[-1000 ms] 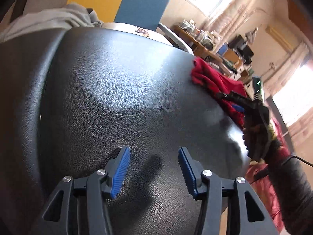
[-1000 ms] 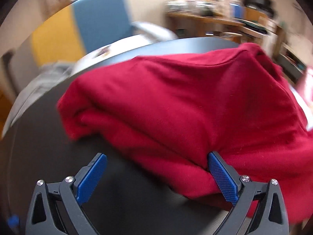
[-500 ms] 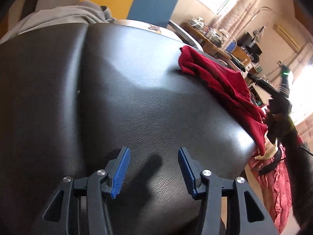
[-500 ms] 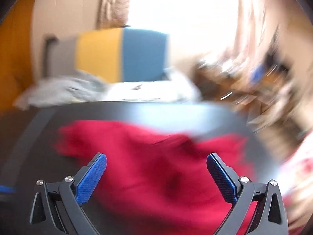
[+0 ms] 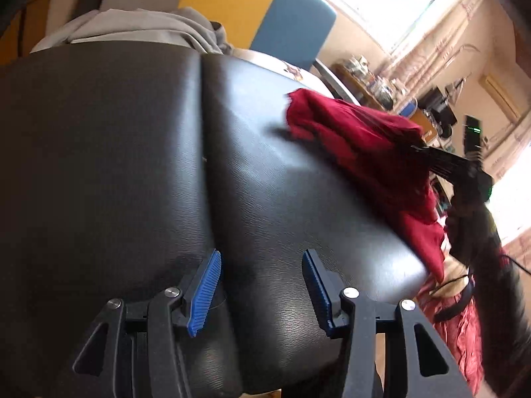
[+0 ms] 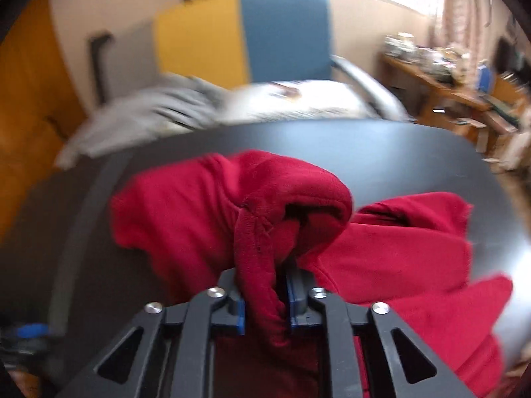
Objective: Fold clothes
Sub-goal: 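Grasp the red sweater with the right gripper and lift it off the table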
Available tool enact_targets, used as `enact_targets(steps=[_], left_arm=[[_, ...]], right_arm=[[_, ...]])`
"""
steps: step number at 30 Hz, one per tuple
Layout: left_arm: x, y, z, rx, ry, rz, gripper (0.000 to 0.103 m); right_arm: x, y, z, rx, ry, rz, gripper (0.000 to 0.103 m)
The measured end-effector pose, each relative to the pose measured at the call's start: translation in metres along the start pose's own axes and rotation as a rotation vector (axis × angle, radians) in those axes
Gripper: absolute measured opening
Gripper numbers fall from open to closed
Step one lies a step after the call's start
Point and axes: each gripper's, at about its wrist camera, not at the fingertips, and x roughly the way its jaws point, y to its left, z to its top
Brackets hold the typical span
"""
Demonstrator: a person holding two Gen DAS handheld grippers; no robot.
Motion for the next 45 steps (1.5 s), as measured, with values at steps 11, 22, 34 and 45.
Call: enact_targets(steps=[11,22,34,45], left_arm=[[-0.067,0.034,0.020,-0.137,-0.159,-0.134,0.053],[-0.050,0.036,0.008,-0.124,-0.062,-0.081,0.053],[0.005,0.014,-0.022,0.091,0.073,0.083,0.053],[-0.016,0.075,0.076,0.041,-0.095,0.328,0.007]], right_arm=[[-0.010,0.209,-0.114,-0.059,-0.014,0.490,0.055],[-0.024,0.204,-0.154,-0.120,0.121,0.538,0.075],[0.014,0.047,-0.050,0.034,0.164,-0.103,0.082],[-0.085,0.173,-0.124,-0.228,0.106,0.500,0.010]])
